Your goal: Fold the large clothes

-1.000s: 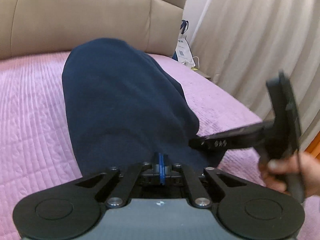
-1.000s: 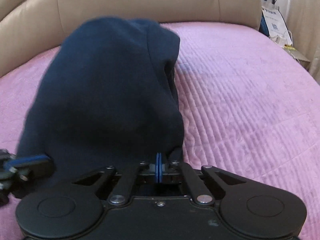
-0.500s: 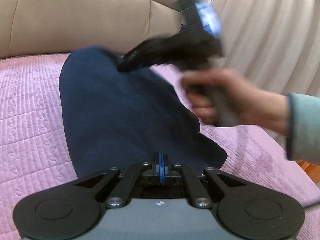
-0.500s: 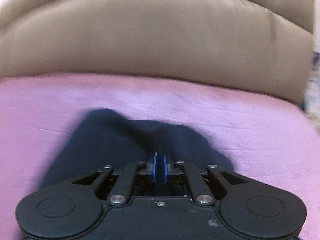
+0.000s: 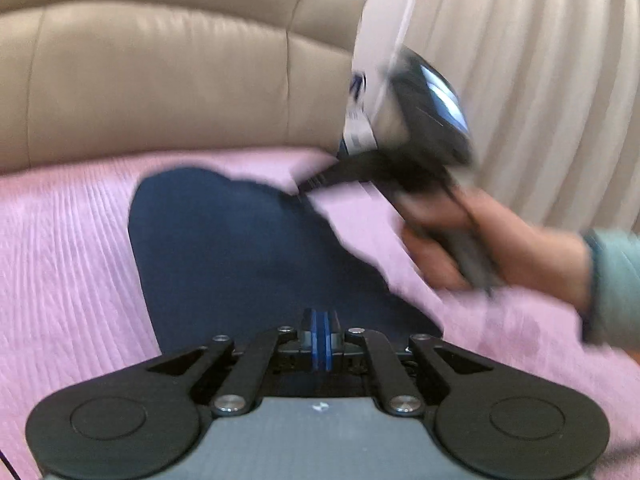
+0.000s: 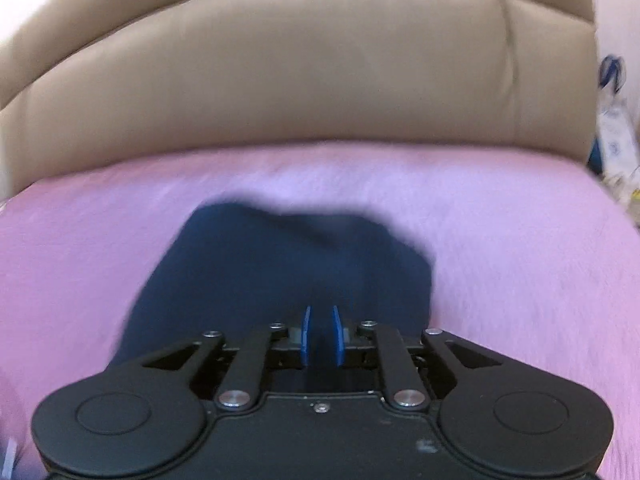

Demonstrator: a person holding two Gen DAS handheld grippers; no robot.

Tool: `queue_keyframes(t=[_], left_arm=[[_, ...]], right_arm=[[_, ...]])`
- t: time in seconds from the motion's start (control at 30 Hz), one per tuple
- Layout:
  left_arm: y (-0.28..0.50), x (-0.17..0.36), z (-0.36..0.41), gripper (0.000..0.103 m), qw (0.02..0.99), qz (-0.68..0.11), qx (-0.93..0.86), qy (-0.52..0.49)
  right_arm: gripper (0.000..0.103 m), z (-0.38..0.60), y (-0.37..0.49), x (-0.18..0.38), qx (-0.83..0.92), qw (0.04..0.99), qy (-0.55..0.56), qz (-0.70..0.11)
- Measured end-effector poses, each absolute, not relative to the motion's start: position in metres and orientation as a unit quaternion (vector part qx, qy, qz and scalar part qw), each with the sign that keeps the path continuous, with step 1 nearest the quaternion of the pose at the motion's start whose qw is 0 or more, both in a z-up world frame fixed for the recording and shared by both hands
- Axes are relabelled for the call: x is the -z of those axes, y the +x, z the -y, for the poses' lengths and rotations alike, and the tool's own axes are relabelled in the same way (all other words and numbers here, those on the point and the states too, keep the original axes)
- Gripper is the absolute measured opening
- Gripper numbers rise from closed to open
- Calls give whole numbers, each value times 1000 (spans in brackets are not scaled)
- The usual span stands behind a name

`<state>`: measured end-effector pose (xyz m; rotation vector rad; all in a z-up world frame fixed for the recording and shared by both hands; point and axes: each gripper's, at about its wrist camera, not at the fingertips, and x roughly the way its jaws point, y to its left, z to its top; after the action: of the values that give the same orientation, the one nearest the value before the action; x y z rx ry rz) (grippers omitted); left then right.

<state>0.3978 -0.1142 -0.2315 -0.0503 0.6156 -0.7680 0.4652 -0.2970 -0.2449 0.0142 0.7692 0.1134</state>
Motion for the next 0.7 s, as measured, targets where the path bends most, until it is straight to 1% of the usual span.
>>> queue_keyframes(t=[0.1,0.2,0.23,0.3,0.33,0.37,0.4,0.47,0.5,0.57,0.6,0.63,0.67,0.7], left_arm=[[408,233,116,5,885,-303,352,-44],[414,260,126,5,871,-357,338,-8],[412,270,127,3,864,-371,340,-2],[408,273,124,3,859,-381,341,-12],[407,271,123,3,858,-386,338,-19],[405,269,122,3,860,-387,333,-20],[402,265,121,4,863,-381,331,-18],[393,254,117,7,873,-354,334,-18],[390,251,119,8,877,-353,327,-14],[392,254,125,6,874,-381,300,4],[392,256,126,5,872,-394,291,2],[392,257,124,5,869,-402,288,-11],[393,258,123,5,866,-407,288,-21],[394,257,123,5,861,-416,291,-25]], right_arm=[[13,284,425,268,-40,911,-29,-410],[12,300,408,304,7,886,-6,-463],[9,309,404,309,7,887,18,-462],[6,321,397,306,11,887,60,-457],[6,322,393,300,16,887,65,-456],[7,319,390,292,19,891,64,-449],[12,315,387,282,15,898,59,-435],[12,306,375,266,8,910,55,-410],[12,303,374,265,7,911,56,-409],[13,300,378,276,19,899,50,-435],[12,301,383,290,31,886,46,-461],[9,305,386,304,36,872,58,-484],[7,311,387,308,38,872,77,-483],[7,314,385,303,40,871,90,-482]])
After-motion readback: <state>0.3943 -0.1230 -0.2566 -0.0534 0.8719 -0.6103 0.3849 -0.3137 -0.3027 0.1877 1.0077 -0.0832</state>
